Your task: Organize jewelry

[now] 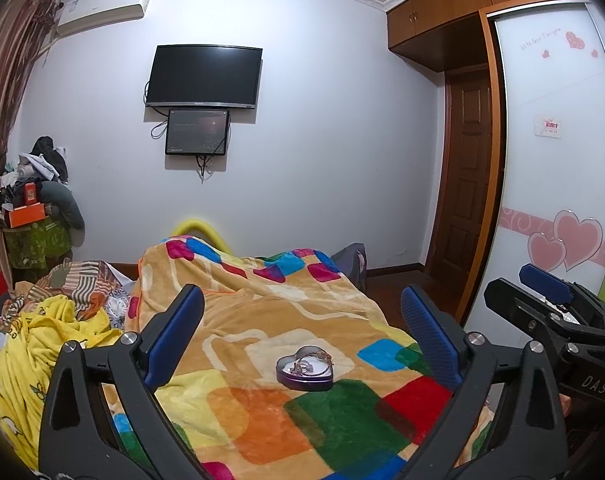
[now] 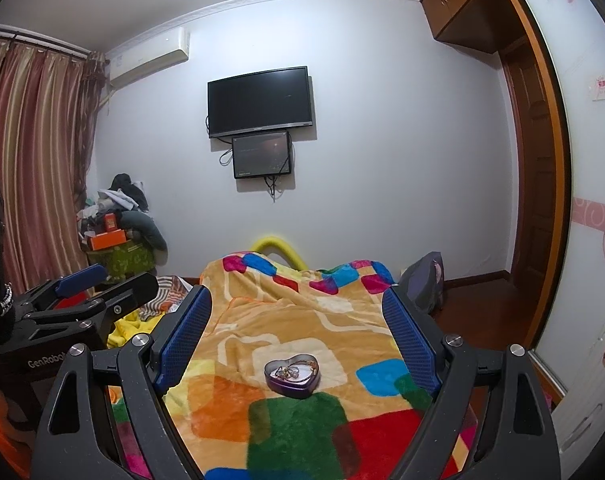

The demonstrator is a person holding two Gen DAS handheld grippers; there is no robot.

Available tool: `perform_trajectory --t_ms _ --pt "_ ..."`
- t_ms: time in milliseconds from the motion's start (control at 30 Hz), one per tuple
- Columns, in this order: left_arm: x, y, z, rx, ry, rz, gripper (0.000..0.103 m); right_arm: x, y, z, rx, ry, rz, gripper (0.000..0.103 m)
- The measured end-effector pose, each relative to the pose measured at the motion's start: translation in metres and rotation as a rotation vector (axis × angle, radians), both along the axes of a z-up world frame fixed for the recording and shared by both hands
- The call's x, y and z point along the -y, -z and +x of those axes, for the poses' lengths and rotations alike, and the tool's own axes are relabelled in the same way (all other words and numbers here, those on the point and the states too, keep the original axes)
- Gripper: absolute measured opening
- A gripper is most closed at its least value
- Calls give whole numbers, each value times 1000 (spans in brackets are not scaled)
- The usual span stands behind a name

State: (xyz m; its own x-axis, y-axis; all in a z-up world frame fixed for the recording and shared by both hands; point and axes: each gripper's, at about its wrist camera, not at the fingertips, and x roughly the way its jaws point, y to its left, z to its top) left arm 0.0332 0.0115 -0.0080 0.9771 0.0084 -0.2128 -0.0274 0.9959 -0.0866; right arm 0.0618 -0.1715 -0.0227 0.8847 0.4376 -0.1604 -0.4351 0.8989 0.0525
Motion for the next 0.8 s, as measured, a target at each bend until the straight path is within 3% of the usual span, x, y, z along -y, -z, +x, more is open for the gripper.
perform_trajectory --t_ms 800 --pt "-3 2 2 -11 15 -18 100 1 0 0 0 5 -11 85"
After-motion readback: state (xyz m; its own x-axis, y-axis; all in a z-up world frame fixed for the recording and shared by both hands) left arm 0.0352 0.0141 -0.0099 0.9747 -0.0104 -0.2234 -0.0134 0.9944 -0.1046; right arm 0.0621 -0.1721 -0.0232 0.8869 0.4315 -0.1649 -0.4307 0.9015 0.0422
